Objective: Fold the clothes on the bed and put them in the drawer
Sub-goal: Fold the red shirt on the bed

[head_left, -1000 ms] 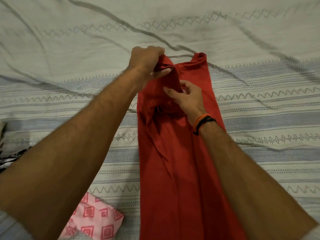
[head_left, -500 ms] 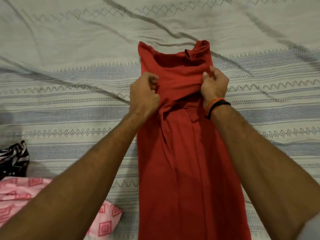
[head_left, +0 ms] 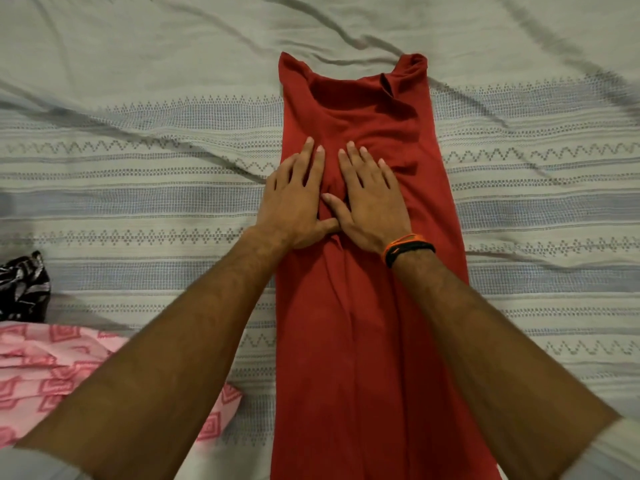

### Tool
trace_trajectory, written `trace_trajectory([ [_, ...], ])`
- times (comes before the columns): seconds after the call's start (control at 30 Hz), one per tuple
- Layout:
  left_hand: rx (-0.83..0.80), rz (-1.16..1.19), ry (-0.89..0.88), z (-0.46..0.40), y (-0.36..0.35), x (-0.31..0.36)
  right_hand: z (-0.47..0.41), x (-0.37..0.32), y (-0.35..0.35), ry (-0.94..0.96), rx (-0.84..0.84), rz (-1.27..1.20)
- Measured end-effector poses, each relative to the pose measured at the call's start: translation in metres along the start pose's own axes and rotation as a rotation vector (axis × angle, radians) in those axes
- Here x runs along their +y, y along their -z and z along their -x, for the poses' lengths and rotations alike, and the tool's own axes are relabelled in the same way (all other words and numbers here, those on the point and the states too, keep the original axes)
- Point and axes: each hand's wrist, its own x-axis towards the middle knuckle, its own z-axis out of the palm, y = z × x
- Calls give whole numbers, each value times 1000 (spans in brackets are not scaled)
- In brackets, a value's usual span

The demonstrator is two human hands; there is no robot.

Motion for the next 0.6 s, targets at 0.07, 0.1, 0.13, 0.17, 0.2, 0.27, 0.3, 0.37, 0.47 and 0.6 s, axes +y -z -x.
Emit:
trace_trajectory([
  [0.07,28,54,8,0,2,1,0,-2,5,-20,1,-26],
  [0.1,58,100,7,3,4,2,3,-4,8,-39,30,-65],
  [0.13,90,150,16,9,5,3,8,-6,11,-61,78,-109],
  [0.17,122,201,35,16,5,5,14,-6,13,-82,130,-150],
  [0.2,150,244,59,25,4,6,22,-7,15,-97,172,-175],
  [0.27,202,295,109,49,-1,12,44,-7,16,-102,217,-179],
  [0.3,221,304,134,62,-3,15,58,-8,15,-101,225,-175],
  [0.37,243,297,176,82,-9,22,82,-9,15,-96,221,-177],
  [0.47,247,294,218,118,-15,38,126,-14,18,-101,182,-181],
  [0.6,244,327,289,163,-24,58,181,-18,25,-138,125,-187],
])
